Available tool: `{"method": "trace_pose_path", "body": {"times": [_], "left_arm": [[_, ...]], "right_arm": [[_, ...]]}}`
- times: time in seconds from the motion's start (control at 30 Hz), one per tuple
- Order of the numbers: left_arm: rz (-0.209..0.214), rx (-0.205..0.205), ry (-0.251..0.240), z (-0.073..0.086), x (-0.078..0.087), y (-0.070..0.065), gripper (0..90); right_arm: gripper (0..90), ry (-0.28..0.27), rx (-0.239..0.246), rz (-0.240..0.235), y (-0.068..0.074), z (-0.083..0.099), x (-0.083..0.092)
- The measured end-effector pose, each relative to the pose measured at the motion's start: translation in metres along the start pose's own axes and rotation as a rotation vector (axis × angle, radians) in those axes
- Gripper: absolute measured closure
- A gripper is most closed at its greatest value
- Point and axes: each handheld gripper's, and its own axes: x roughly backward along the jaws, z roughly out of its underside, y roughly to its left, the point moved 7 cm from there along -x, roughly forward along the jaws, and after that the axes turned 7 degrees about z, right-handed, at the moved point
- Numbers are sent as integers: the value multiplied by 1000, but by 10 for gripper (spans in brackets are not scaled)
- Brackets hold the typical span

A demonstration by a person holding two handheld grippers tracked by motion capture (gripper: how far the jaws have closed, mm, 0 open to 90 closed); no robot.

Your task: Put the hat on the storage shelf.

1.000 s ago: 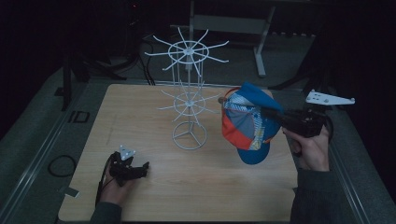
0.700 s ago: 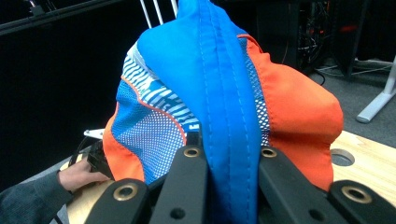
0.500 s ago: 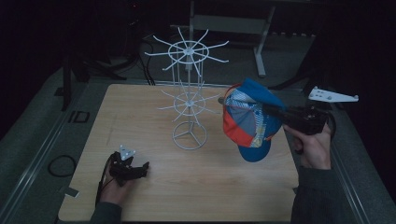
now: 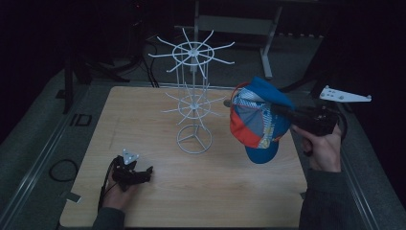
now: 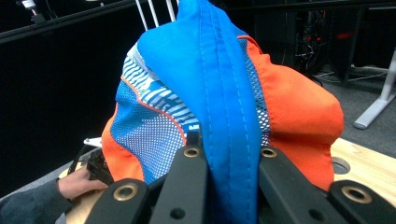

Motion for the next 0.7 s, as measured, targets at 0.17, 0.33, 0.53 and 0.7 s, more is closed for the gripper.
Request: {"method": "trace_pose_path", "body": {"times": [0.17,0.33,0.53,0.7], "left_arm": [[0,-1,1,0,0,0,133],[0,0,0,0,0,0,133],[0,0,0,0,0,0,133],[0,-1,1,0,0,0,133]], "right_arm": [[884,-5,-1,1,0,-2,0],[883,-11,-3,3,-1,-4,1],[884,-19,-7,1,-1,-6,0],[883,-19,-8,2,-1,-7,0]]}}
